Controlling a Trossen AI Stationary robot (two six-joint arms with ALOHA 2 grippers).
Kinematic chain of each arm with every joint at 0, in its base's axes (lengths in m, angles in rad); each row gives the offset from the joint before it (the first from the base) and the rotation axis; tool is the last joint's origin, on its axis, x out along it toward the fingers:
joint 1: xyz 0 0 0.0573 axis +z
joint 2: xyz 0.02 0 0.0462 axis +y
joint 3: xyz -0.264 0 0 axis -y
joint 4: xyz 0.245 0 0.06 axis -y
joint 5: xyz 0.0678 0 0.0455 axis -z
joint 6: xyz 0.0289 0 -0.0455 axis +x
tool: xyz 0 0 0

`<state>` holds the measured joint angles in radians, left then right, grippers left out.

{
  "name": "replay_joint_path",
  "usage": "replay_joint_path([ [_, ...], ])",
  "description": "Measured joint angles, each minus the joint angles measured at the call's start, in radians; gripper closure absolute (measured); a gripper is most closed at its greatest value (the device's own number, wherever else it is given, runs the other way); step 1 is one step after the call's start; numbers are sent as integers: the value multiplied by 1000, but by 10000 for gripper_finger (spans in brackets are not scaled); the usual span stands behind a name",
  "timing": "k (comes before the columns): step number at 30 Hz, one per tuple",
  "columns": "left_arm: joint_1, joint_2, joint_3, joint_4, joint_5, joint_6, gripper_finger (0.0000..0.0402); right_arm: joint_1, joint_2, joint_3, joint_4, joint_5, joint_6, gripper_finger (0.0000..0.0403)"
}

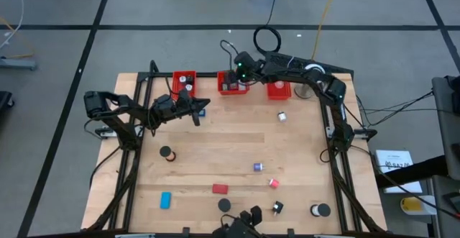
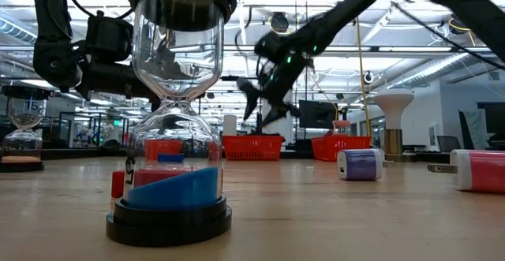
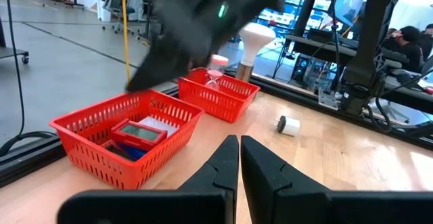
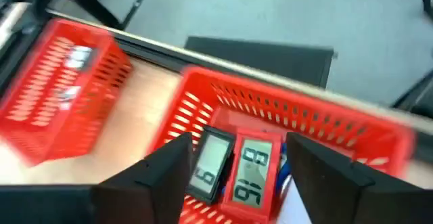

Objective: Pick & Place Office items
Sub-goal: Put the dark blue charger adapter into the left red bin

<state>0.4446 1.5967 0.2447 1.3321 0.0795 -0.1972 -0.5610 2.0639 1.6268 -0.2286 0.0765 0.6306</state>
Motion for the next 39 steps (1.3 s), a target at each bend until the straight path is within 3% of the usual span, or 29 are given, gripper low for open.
replay_joint_path([
  [6, 0, 0, 0, -23, 0, 7, 385, 42, -175, -13, -176, 33, -243, 259],
  [13, -2, 0, 0, -40, 8, 4, 385, 186, -410, -245, -160, 68, -334, 390],
  [23, -10, 0, 1, -51, 60, 3, 385, 419, -691, -719, 62, 241, -204, 399],
  [29, -65, 0, 37, -73, 62, 19, 385, 534, -795, -884, 72, 241, -124, 398],
  [34, -133, 0, 129, -241, 61, 68, 385, 638, -851, -1044, 212, 270, -153, 402],
  [39, -200, 0, 191, -334, 60, 110, 385, 720, -872, -1118, 272, 210, -123, 399],
])
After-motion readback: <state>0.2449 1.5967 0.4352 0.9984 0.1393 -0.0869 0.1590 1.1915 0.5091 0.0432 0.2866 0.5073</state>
